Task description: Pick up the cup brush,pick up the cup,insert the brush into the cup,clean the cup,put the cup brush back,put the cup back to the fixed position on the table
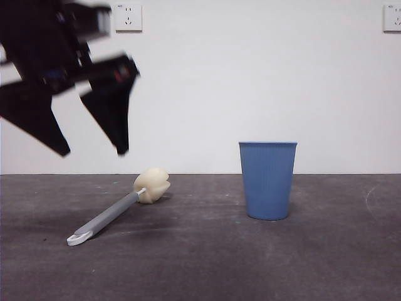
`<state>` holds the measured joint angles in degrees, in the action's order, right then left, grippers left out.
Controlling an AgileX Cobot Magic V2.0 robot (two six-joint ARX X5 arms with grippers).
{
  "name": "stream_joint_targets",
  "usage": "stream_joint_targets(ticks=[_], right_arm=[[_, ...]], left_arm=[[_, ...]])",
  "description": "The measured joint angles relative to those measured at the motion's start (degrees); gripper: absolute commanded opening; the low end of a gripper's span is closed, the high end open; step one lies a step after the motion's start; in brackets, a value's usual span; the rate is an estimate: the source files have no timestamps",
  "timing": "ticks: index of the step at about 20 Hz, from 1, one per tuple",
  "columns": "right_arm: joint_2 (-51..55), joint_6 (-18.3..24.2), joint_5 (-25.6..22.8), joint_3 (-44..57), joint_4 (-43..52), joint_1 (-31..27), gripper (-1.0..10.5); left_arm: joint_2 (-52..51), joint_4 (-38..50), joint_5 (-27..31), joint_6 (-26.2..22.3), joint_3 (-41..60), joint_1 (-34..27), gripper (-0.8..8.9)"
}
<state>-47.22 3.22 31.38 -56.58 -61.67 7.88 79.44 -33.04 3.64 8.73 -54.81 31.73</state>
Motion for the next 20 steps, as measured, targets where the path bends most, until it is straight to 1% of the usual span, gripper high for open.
stream_joint_targets(ticks=[3,9,20], right_arm=[[0.0,0.0,0.0,0.0,0.5,0.0,6.6],[0.0,0.0,0.0,0.0,1.3,0.0,6.6],[0.0,-0.1,0.0,0.0,2.1,0.0,6.6]], left_arm=[[5.3,2.0,1.6,1.5,0.0,0.0,5.63],[12.0,3.9,2.0,4.0,0.0,0.0,5.62],[14.7,6.9,3.7,6.0,0.0,0.0,5.61]])
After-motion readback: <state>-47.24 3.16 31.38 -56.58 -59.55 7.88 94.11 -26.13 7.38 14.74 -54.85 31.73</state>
